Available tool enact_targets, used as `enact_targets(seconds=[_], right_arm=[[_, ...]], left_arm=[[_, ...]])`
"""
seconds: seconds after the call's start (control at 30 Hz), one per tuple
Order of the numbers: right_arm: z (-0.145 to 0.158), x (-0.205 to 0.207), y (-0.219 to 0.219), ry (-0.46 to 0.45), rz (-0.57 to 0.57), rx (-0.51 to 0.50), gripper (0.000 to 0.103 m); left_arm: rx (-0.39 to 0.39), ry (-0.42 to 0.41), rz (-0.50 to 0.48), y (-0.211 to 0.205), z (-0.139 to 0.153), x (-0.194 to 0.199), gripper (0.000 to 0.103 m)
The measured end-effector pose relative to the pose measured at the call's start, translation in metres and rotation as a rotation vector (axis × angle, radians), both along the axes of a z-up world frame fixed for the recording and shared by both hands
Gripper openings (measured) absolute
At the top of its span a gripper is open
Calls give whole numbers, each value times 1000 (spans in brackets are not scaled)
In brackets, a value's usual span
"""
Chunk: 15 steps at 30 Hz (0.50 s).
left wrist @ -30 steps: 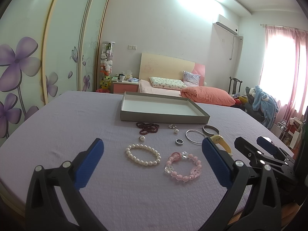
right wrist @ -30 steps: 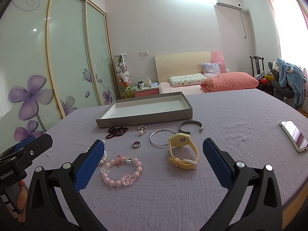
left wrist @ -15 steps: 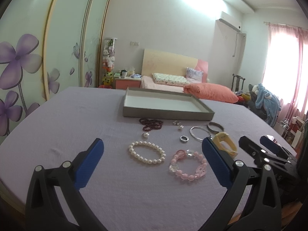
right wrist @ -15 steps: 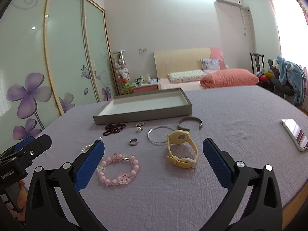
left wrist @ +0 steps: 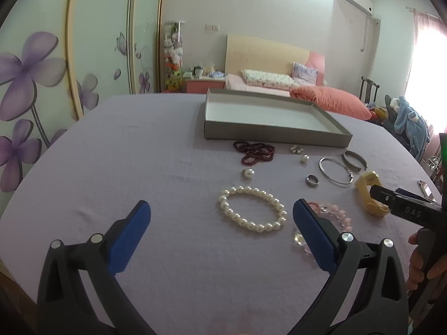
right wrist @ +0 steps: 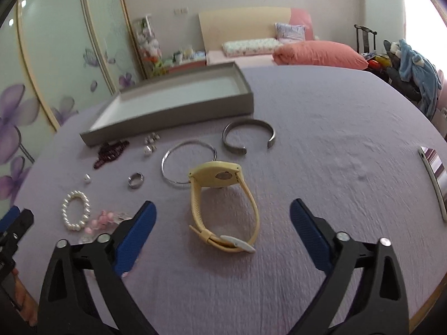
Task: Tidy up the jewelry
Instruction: 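Grasp the yellow watch strap with the right tool, then grasp the pearl bracelet with the left tool while the right tool holds the watch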
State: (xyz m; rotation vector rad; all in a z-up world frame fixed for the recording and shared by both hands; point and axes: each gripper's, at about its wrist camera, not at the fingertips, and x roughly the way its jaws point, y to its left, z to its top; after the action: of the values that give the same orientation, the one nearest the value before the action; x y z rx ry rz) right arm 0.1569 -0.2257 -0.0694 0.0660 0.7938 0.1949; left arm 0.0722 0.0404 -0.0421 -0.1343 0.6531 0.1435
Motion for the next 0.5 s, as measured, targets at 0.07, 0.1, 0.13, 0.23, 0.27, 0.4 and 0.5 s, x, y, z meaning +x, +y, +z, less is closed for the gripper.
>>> enact_targets(seconds=[0.07,0.1,0.13,0.23,0.27,0.4,0.5], right_arm=[[-4,5,6,24,12,-21,85],[-7,8,7,43,16,-27,81],[-8,10,8,54,15,-29,79],[-13,13,7,83,9,-32,63],[-14,14,7,88,4,-36,56],[-13,12,5,67,15,-41,37],[-12,12,3,61,26,-19,35]], left_arm=[[-2,20,3,4,-2,5,99],[-3,29,3,6,-3,7,99],[-5,37,0,8,-4,10,99],[-3,68,-16,11,-8,17,99],[-2,75,-21,11,-10,21,99],[8,120,-47,11,-16,34,98],[-8,160,-53,14,-22,46,87]])
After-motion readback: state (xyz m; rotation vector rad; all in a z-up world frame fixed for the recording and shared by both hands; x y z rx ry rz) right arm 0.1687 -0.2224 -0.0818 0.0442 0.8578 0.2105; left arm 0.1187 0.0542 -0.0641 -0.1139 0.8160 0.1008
